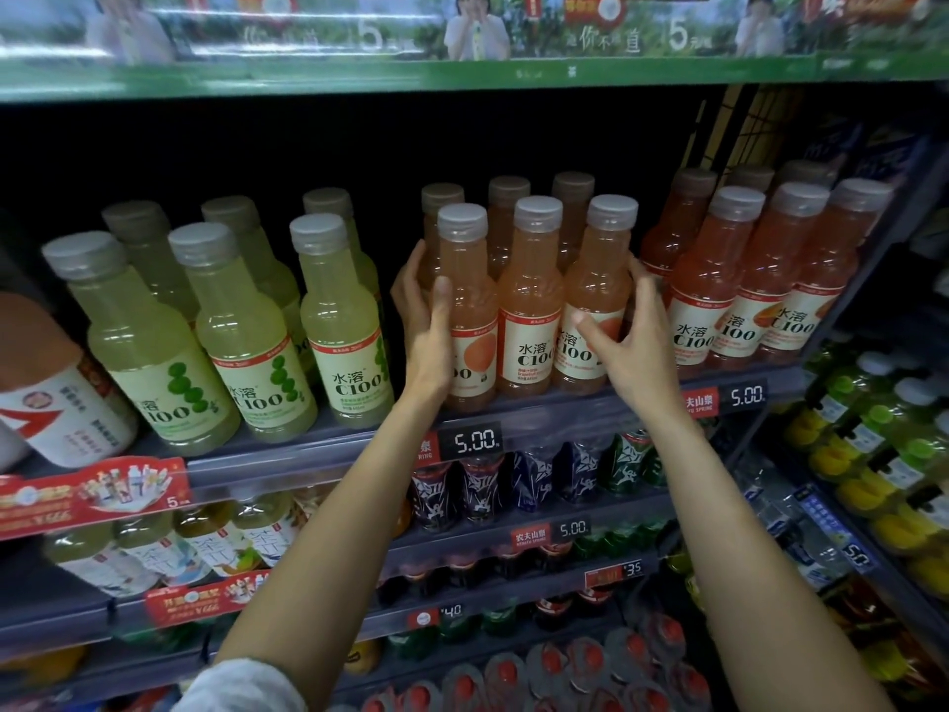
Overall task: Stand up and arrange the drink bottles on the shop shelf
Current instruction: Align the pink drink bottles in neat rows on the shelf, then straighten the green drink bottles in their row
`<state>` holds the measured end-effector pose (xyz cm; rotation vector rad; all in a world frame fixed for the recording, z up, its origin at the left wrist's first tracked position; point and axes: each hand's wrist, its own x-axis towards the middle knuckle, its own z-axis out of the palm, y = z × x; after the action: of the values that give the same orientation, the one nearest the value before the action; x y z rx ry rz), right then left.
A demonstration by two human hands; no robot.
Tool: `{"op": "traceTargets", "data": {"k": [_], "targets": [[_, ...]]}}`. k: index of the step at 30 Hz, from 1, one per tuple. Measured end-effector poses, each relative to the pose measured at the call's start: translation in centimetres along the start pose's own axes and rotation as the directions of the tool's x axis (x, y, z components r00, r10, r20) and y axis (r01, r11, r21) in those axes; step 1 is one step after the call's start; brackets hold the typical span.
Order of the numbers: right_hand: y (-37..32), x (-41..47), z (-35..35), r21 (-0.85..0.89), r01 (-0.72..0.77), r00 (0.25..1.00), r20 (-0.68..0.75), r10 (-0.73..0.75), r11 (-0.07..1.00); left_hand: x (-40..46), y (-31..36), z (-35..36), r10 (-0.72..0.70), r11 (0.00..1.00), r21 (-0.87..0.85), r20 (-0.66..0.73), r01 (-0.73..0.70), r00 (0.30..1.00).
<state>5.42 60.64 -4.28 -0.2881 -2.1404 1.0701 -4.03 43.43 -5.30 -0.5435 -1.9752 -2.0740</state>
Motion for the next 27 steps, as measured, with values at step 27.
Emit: {"op": "traceTargets", "data": {"k": [27], "targets": [[-12.7, -10.9, 11.4, -0.035, 0.315, 0.941, 0.141, -0.307, 0.949, -5.4, 2.9, -24.4, 0.43, 0.877, 0.275, -0.082, -0.394, 0.899]]}}
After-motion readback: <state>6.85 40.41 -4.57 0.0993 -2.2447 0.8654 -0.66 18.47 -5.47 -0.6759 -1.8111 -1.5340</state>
